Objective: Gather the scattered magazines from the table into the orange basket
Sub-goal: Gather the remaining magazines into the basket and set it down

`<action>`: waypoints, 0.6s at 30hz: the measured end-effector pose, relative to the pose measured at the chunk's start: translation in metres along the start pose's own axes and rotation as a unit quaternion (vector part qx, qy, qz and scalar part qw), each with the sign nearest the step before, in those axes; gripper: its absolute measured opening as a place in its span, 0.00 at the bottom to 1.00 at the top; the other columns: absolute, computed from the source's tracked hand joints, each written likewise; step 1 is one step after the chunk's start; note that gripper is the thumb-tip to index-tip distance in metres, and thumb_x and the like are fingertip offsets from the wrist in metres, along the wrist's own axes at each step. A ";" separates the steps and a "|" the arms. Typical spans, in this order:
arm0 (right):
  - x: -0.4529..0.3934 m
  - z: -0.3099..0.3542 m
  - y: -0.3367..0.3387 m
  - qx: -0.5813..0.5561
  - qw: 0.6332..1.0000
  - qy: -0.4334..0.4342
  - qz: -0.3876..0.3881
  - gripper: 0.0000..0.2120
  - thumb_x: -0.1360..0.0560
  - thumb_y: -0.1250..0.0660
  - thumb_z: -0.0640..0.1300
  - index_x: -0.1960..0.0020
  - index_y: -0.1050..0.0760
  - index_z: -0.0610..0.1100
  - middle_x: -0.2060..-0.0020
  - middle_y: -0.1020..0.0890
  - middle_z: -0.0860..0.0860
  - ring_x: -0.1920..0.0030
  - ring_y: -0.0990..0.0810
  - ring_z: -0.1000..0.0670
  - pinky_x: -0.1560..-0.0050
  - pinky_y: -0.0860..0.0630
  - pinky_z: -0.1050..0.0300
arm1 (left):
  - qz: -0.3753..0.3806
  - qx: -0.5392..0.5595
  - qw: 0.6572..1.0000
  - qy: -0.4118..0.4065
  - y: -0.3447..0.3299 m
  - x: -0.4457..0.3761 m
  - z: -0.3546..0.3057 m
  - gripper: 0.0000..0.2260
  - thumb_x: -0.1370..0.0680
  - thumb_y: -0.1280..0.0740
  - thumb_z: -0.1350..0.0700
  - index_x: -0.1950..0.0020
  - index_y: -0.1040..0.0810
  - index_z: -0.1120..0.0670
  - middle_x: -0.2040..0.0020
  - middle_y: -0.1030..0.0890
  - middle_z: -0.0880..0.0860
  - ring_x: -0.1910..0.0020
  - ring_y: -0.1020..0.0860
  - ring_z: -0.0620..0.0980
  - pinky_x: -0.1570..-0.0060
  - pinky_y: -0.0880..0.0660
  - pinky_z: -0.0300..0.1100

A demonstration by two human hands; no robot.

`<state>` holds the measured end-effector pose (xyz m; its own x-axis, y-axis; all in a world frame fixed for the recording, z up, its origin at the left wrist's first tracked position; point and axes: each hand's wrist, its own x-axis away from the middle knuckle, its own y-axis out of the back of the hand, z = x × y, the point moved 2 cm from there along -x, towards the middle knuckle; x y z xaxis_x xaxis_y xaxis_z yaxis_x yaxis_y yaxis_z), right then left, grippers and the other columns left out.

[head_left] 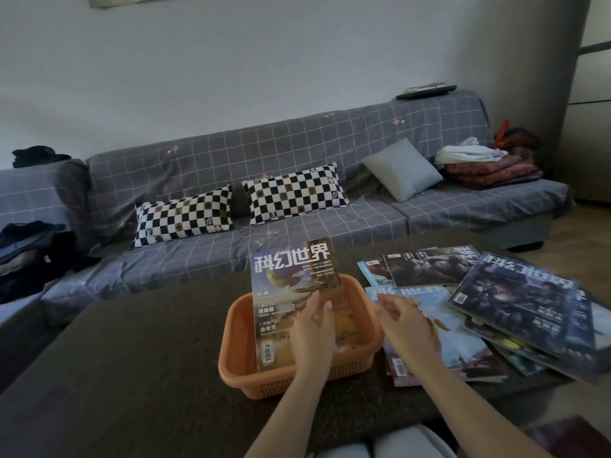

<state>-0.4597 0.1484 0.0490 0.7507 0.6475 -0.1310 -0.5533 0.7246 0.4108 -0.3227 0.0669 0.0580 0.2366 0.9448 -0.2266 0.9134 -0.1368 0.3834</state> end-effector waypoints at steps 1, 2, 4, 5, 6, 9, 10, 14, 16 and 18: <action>-0.001 -0.005 0.011 0.000 1.000 0.001 -0.018 0.13 0.23 0.38 0.47 0.39 0.26 0.47 0.48 0.19 0.51 0.52 0.23 0.55 0.51 0.29 0.61 | 0.018 0.009 1.000 -0.004 -0.012 0.002 -0.005 0.19 0.20 0.37 0.48 0.29 0.29 0.47 0.37 0.20 0.47 0.50 0.20 0.39 0.51 0.22 0.37; -0.002 -0.010 0.021 0.011 0.999 -0.001 -0.036 0.12 0.23 0.38 0.46 0.41 0.25 0.47 0.52 0.19 0.51 0.55 0.23 0.55 0.53 0.29 0.60 | 0.035 0.014 0.999 -0.005 -0.025 0.004 -0.010 0.18 0.20 0.36 0.49 0.30 0.28 0.47 0.41 0.18 0.46 0.58 0.23 0.32 0.59 0.26 0.27; -0.004 -0.022 0.043 0.039 0.997 -0.012 -0.063 0.10 0.22 0.39 0.46 0.43 0.24 0.47 0.55 0.21 0.52 0.58 0.25 0.55 0.56 0.32 0.60 | 0.072 0.040 0.997 0.003 -0.051 0.009 -0.019 0.18 0.20 0.36 0.50 0.31 0.27 0.48 0.52 0.15 0.48 0.71 0.27 0.35 0.69 0.33 0.25; -0.006 -0.029 0.054 0.044 0.996 -0.016 -0.075 0.10 0.23 0.38 0.47 0.44 0.24 0.46 0.55 0.20 0.51 0.57 0.26 0.54 0.56 0.33 0.60 | 0.097 0.052 0.994 0.008 -0.065 0.011 -0.023 0.17 0.20 0.36 0.50 0.31 0.26 0.48 0.58 0.15 0.50 0.73 0.27 0.39 0.71 0.31 0.30; -0.007 -0.037 0.064 0.041 0.995 -0.020 -0.085 0.10 0.23 0.38 0.47 0.44 0.24 0.46 0.53 0.20 0.50 0.56 0.26 0.53 0.55 0.33 0.59 | 0.119 0.055 0.991 0.010 -0.078 0.013 -0.027 0.17 0.20 0.37 0.51 0.31 0.26 0.48 0.61 0.16 0.50 0.73 0.26 0.42 0.73 0.31 0.34; -0.011 -0.063 0.092 0.034 0.992 -0.046 -0.110 0.11 0.23 0.38 0.45 0.42 0.24 0.46 0.50 0.19 0.50 0.51 0.23 0.51 0.53 0.29 0.57 | 0.164 0.035 0.986 -0.009 -0.116 0.018 -0.038 0.16 0.20 0.37 0.51 0.32 0.25 0.50 0.56 0.17 0.41 0.74 0.26 0.31 0.75 0.33 0.23; -0.012 -0.072 0.100 0.037 0.991 -0.056 -0.115 0.12 0.23 0.38 0.45 0.41 0.24 0.46 0.51 0.19 0.51 0.53 0.22 0.51 0.55 0.27 0.57 | 0.179 0.034 0.983 -0.014 -0.129 0.021 -0.040 0.16 0.20 0.37 0.51 0.32 0.24 0.51 0.53 0.17 0.41 0.73 0.27 0.25 0.73 0.33 0.20; -0.018 -0.104 0.128 0.053 0.983 -0.104 -0.143 0.11 0.23 0.38 0.45 0.41 0.25 0.46 0.60 0.22 0.56 0.64 0.25 0.58 0.66 0.29 0.62 | 0.237 0.008 0.972 -0.008 -0.173 0.027 -0.045 0.16 0.19 0.38 0.50 0.33 0.24 0.50 0.58 0.17 0.42 0.62 0.20 0.35 0.62 0.26 0.25; -0.020 -0.116 0.141 0.061 0.978 -0.123 -0.159 0.12 0.23 0.37 0.44 0.40 0.24 0.44 0.55 0.20 0.53 0.58 0.24 0.54 0.61 0.27 0.59 | 0.248 -0.002 0.969 -0.008 -0.194 0.027 -0.044 0.16 0.19 0.38 0.50 0.33 0.24 0.51 0.47 0.17 0.48 0.50 0.19 0.43 0.49 0.23 0.34; -0.022 -0.124 0.153 0.095 0.971 -0.128 -0.180 0.14 0.23 0.37 0.44 0.39 0.24 0.43 0.48 0.19 0.48 0.50 0.22 0.49 0.51 0.25 0.53 | 0.247 0.001 0.969 -0.019 -0.211 0.024 -0.044 0.15 0.20 0.38 0.51 0.35 0.22 0.53 0.45 0.18 0.45 0.52 0.23 0.37 0.51 0.29 0.28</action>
<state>-0.6055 0.2741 0.0022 0.9617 0.2628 -0.0777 -0.1803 0.8204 0.5427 -0.5249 0.1314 0.0111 0.6575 0.7520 -0.0474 0.6855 -0.5709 0.4519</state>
